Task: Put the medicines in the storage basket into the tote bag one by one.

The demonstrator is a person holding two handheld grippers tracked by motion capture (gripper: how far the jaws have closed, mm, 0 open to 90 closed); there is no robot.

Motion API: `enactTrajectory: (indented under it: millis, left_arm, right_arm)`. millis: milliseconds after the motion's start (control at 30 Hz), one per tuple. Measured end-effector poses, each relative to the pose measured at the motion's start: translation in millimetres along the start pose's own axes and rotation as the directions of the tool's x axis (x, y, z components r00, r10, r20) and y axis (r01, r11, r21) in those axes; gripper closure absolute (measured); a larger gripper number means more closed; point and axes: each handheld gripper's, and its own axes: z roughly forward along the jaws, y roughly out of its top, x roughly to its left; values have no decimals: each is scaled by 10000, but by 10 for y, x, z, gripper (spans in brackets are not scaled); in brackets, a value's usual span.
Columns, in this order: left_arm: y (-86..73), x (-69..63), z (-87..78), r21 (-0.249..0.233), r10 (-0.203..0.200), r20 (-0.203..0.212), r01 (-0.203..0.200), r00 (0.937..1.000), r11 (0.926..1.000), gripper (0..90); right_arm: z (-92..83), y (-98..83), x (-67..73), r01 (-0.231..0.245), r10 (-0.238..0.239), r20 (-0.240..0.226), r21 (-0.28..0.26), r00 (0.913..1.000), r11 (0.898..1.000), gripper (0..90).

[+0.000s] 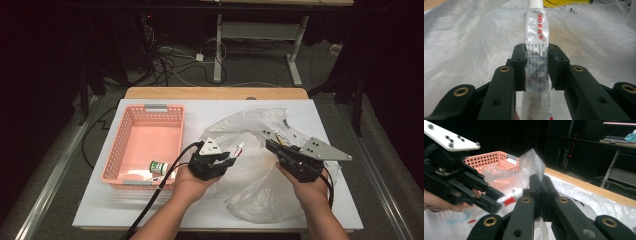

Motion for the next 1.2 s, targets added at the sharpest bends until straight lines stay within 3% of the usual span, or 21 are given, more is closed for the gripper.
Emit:
enactTrajectory:
  millis: [367,533,900,1100,1200]
  left_arm:
    - [97,-22,333,222,161,133,-164,9998,9996,681]
    - [131,-17,400,213,378,-99,-376,9992,9991,681]
    - [179,24,674,783,402,-497,-363,9980,9963,680]
    - [149,22,830,968,307,-652,-243,9974,9950,680]
    - [114,23,895,1128,498,-808,-405,9955,9928,680]
  right_arm:
    - [59,-6,2,-31,31,-23,11,10000,10000,900]
    - [86,-17,-2,-59,59,-12,50,10000,10000,900]
    - [116,-42,-77,-229,228,87,70,9997,9997,900]
    - [126,-40,-65,-215,214,70,54,9997,9998,900]
    - [114,-40,-65,-232,231,72,49,9997,9997,900]
